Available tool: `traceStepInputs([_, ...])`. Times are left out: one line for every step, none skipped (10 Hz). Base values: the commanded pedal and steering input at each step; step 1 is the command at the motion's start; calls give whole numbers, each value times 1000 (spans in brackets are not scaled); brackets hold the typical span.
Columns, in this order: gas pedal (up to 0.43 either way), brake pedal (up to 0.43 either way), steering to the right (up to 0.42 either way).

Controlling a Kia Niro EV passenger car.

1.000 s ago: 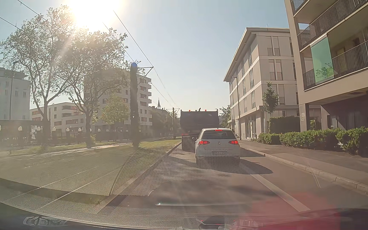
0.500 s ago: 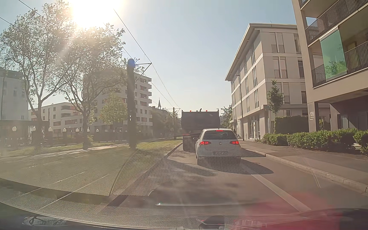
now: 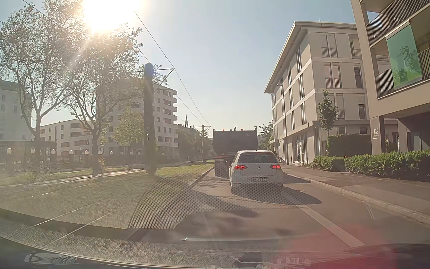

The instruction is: Follow the waypoints while adhering to traffic rules and regulations

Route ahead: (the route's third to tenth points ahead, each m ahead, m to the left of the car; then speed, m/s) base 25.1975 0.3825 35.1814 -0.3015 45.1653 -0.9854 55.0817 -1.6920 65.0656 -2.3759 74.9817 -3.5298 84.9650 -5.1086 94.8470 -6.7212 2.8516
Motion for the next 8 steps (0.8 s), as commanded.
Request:
traceStepInputs([8, 0, -3])
traceStepInputs([8, 0, -3])
traceStepInputs([8, 0, -3])
traceStepInputs([8, 0, -3])
traceStepInputs([20, 0, -3])
traceStepInputs([20, 0, -4])
traceStepInputs([28, 0, -3])
traceStepInputs([39, 0, -3])
